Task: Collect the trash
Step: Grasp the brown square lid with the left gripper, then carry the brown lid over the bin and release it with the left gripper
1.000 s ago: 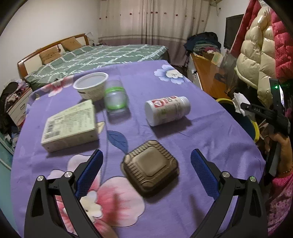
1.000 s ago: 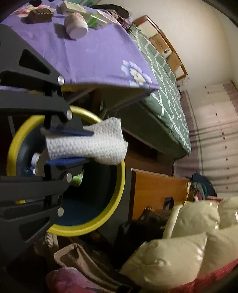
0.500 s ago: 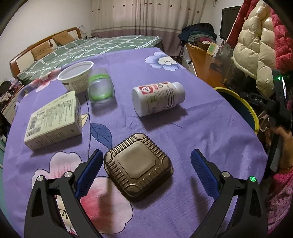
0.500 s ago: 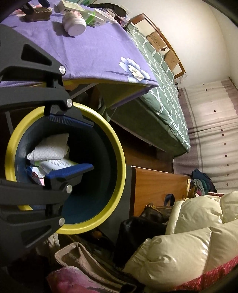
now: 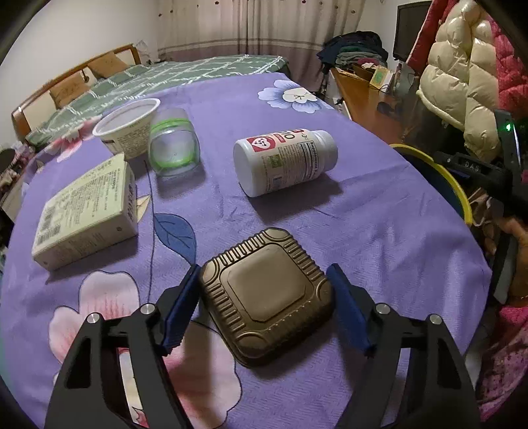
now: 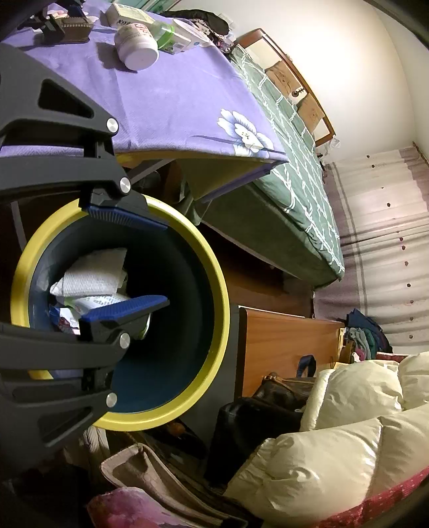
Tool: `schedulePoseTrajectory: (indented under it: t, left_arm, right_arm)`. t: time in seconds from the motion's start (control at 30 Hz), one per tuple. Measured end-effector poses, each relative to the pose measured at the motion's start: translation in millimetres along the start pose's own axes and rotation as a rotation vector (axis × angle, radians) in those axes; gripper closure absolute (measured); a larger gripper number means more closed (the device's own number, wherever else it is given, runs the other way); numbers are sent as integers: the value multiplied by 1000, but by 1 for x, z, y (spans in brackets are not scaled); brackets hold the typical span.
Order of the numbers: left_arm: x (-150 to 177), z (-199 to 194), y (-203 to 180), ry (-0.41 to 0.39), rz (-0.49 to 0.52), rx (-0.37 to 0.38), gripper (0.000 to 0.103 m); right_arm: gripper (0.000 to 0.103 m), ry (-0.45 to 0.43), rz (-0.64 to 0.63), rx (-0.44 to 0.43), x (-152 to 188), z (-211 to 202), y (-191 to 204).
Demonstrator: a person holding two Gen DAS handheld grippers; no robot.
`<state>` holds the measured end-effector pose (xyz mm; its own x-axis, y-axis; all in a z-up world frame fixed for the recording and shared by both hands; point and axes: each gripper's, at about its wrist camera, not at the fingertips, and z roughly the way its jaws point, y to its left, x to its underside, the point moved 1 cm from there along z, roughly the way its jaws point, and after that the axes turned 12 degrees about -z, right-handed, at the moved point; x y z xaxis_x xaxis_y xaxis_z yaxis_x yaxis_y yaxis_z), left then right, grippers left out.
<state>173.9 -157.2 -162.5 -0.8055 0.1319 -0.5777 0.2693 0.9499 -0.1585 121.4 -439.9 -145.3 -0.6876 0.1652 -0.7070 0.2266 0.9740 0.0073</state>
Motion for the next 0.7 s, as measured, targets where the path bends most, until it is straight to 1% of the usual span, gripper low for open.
schedulePoseTrajectory:
  t: [0.17, 0.33, 0.5, 0.7]
  left_arm:
    - [-1, -4, -8, -5, 18, 19, 28]
    - [-12, -11, -32, -26, 69, 53, 28]
    - [-28, -8, -76, -36, 139, 106, 28]
    - [-45, 3, -147, -41, 238, 184, 28]
  right_arm:
    - [64, -3, 5, -2, 3, -2, -2]
    - [64, -21, 21, 16, 6, -12, -13]
    - [64, -46, 50, 41, 11, -25, -31]
    - [64, -76, 65, 95, 15, -46, -54]
